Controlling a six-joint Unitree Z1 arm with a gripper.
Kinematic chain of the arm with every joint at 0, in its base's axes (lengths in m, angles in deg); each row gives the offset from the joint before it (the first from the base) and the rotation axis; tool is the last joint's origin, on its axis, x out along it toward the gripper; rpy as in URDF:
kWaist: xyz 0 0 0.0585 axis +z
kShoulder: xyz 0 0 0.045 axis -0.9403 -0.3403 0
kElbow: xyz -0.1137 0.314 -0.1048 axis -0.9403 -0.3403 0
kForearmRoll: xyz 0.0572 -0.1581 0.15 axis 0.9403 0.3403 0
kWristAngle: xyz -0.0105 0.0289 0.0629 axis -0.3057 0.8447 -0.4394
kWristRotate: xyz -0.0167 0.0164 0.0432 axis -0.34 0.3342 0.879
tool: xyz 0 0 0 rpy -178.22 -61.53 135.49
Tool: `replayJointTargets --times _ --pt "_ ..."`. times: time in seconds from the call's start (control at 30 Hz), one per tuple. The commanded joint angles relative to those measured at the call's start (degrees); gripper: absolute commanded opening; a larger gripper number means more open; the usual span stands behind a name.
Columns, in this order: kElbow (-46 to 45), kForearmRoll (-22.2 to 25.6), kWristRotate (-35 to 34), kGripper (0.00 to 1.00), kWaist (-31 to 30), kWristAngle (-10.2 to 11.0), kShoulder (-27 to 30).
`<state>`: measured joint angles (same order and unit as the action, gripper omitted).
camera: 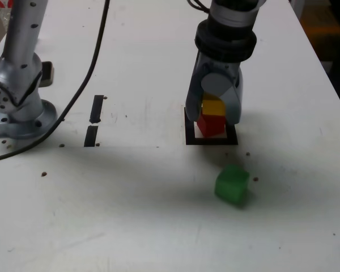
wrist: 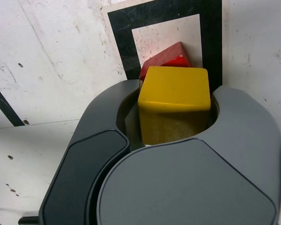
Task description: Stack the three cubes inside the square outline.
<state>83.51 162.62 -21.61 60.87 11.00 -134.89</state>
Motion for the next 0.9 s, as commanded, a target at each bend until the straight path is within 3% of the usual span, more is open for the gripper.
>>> replayJointTargets --times 0.0,0.17,0.4,0.87 --pt "-0.14 -0.1 0.07 0.21 0.09 0.11 -0.03" --pt "-0.63 -0.28 0.07 0.26 0.09 0.18 -0.05" --pt "-0.74 -0.62 0.36 0.42 0.09 0.1 -0.28" --pt "-1.19 -1.48 0.6 0.62 0.09 0.0 -0.16"
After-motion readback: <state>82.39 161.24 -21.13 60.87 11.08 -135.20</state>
